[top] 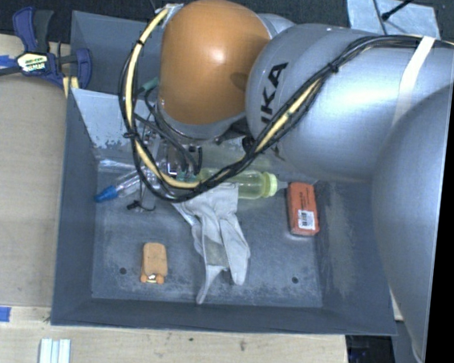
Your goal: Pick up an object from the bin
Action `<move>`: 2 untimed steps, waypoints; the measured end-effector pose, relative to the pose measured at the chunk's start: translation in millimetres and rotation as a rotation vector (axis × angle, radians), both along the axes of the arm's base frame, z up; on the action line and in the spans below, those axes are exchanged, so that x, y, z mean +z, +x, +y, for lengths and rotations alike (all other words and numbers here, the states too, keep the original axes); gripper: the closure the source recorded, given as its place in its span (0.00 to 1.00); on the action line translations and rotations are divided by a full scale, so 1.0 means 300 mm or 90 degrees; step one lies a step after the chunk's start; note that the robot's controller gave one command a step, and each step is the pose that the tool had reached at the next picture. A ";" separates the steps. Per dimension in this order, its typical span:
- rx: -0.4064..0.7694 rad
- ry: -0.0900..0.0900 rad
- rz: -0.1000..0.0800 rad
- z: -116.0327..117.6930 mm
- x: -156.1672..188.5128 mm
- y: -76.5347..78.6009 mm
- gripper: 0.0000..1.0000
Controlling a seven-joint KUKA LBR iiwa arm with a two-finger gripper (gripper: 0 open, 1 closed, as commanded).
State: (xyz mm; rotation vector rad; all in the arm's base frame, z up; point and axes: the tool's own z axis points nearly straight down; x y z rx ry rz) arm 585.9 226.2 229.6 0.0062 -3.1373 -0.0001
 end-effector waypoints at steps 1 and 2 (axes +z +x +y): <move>-0.002 0.001 -0.004 -0.004 0.017 0.004 0.00; 0.040 0.002 -0.008 -0.102 -0.119 0.014 0.00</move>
Offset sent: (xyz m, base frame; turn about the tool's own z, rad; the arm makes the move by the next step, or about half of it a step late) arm 0.0065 -0.0827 -0.1082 -0.1586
